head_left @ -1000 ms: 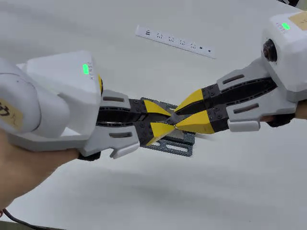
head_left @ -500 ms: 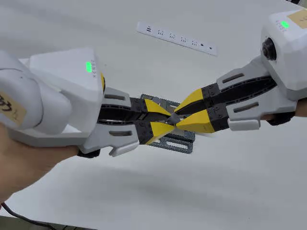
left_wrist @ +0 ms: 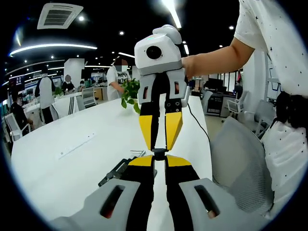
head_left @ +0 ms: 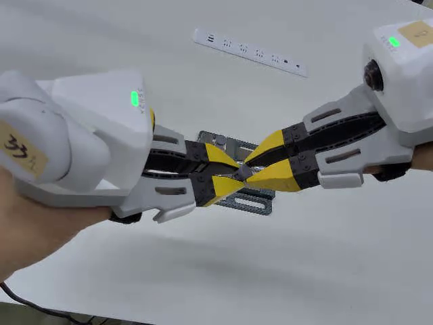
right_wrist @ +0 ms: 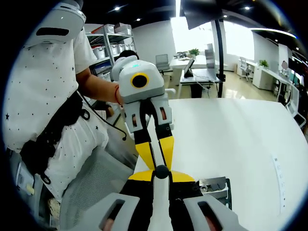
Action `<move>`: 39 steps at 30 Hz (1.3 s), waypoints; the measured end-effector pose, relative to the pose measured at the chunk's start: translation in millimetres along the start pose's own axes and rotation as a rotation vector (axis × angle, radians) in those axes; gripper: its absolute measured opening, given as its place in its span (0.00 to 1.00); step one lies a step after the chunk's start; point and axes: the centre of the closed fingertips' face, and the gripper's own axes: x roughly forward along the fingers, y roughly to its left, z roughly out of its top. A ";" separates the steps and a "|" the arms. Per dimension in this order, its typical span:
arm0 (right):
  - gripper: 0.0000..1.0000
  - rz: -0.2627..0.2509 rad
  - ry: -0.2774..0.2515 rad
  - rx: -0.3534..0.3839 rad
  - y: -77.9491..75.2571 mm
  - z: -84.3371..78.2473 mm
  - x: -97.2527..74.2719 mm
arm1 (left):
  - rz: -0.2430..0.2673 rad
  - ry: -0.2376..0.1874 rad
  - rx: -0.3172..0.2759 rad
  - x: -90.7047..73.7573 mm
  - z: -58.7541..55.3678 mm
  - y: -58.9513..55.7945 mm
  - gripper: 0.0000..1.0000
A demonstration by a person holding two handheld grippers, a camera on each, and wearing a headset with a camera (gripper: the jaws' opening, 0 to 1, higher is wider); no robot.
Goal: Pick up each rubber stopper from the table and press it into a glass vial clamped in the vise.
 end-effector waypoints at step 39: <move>0.05 -0.094 0.035 0.081 -37.1 -8.2 10.6 | 0.125 -0.031 -0.106 -29.6 -29.6 38.1 0.26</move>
